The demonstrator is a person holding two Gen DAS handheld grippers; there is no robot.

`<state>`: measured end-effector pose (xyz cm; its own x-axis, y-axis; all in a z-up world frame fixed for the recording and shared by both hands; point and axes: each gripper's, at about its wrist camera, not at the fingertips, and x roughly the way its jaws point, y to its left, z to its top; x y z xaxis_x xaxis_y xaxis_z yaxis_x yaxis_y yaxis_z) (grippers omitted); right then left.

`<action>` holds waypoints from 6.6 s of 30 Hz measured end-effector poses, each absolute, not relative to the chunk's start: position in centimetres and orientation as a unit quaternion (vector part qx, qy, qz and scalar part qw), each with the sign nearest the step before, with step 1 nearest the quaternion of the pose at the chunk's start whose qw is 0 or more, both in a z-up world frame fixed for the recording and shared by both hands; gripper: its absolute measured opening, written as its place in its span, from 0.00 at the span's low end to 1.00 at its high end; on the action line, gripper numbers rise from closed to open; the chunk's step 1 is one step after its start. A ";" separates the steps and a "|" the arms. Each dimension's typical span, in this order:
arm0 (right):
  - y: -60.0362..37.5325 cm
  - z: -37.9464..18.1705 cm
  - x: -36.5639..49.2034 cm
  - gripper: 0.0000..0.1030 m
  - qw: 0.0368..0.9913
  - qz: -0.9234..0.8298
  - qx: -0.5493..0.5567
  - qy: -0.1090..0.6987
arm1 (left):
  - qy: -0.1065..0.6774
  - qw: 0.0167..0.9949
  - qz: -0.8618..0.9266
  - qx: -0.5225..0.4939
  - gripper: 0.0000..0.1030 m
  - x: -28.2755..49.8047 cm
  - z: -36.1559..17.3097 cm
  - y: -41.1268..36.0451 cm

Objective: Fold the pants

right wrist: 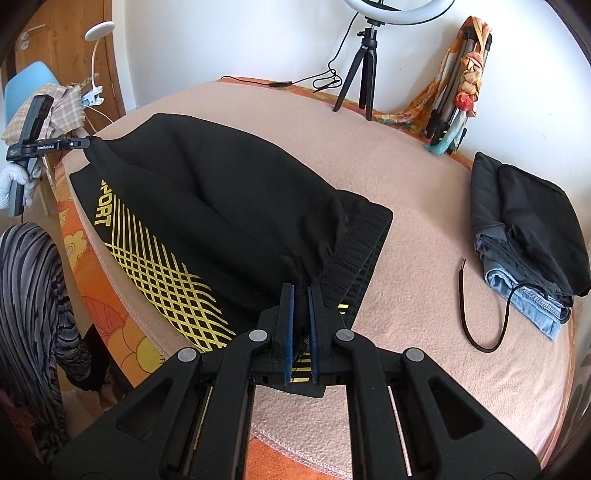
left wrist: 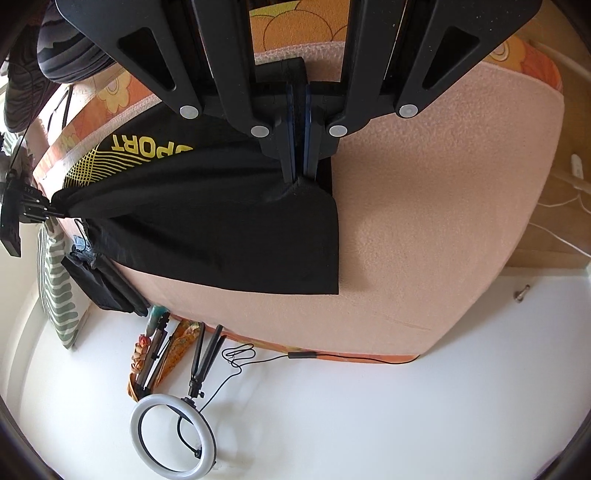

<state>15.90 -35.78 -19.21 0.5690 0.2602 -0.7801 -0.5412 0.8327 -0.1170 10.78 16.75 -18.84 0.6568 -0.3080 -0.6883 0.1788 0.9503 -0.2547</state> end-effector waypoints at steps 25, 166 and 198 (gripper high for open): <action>-40.7 -16.7 18.3 0.59 0.884 0.218 -0.013 0.413 | 0.423 0.874 -0.216 0.101 0.41 9.4 -18.1 7.7; -16.5 -22.4 37.4 0.34 0.762 0.380 -0.106 0.514 | 0.420 0.859 -0.291 0.033 0.16 7.7 -20.4 11.3; -13.1 -22.9 37.9 0.06 0.759 0.390 -0.182 0.488 | 0.411 0.857 -0.311 0.010 0.16 7.7 -20.5 12.2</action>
<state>37.92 -13.13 -22.86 0.2183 0.4150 -0.8832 -0.7702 0.6291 0.1053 7.71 12.20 -20.47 0.4684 -0.5250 -0.7106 0.5420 0.8059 -0.2381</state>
